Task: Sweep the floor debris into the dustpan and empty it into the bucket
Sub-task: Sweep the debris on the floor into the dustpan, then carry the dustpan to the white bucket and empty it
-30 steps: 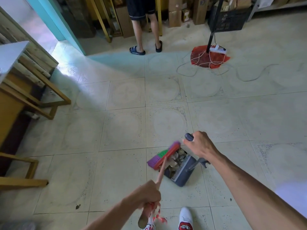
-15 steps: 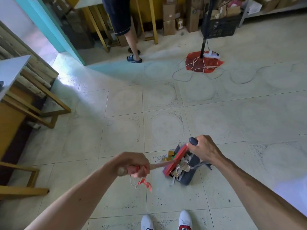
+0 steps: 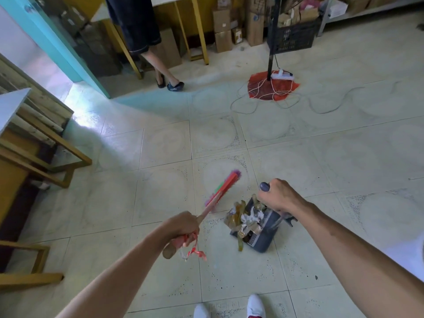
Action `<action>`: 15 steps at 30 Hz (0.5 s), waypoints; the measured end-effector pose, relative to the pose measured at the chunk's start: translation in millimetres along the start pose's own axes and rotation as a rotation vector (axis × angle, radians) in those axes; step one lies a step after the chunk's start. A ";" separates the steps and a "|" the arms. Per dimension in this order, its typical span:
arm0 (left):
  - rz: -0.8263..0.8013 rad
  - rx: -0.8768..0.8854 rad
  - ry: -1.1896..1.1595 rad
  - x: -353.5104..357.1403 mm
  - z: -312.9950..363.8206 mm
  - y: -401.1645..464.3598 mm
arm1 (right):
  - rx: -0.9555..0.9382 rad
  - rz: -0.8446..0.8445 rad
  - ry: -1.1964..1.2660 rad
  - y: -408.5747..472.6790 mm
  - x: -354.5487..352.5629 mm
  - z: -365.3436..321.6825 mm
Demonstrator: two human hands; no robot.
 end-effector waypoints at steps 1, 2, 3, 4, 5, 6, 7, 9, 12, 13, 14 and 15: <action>-0.012 -0.023 -0.078 9.5 -0.3 8.5 | -0.009 0.004 -0.003 2.2 -0.5 0.9; -0.041 -0.044 -0.176 18.7 -2.3 16.3 | -0.026 0.013 0.002 3.6 -0.9 1.8; -0.084 -0.062 -0.275 26.8 -4.5 22.0 | -0.050 0.025 0.011 4.5 -1.4 2.7; -0.134 -0.074 -0.354 33.6 -6.7 24.3 | -0.071 0.039 0.021 4.6 -2.1 3.3; -0.186 -0.071 -0.408 39.4 -8.1 25.0 | -0.085 0.051 0.025 4.5 -2.8 3.4; -0.230 -0.062 -0.437 42.8 -8.8 24.3 | -0.087 0.061 0.029 4.5 -3.3 4.2; -0.262 -0.054 -0.459 44.2 -8.7 21.7 | -0.082 0.070 0.032 4.8 -3.8 5.8; -0.285 -0.045 -0.473 39.0 -2.9 16.7 | -0.066 0.114 0.038 3.8 -6.7 11.7; -0.282 -0.020 -0.344 22.1 22.3 11.1 | -0.067 0.161 0.057 0.6 -17.5 21.9; -0.296 -0.006 -0.294 17.0 34.1 6.8 | -0.080 0.167 0.065 -1.8 -22.9 23.3; -0.289 0.001 -0.250 11.9 47.2 3.8 | -0.087 0.181 0.074 -4.6 -29.6 23.0; -0.267 0.003 -0.216 7.4 60.3 -0.2 | -0.082 0.201 0.078 -7.8 -37.1 21.7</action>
Point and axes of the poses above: each hand's wrist, its own y-axis towards the middle knuckle, its own x-axis out of the palm, z = x × y, the point moved 2 cm from there along y, towards the middle knuckle
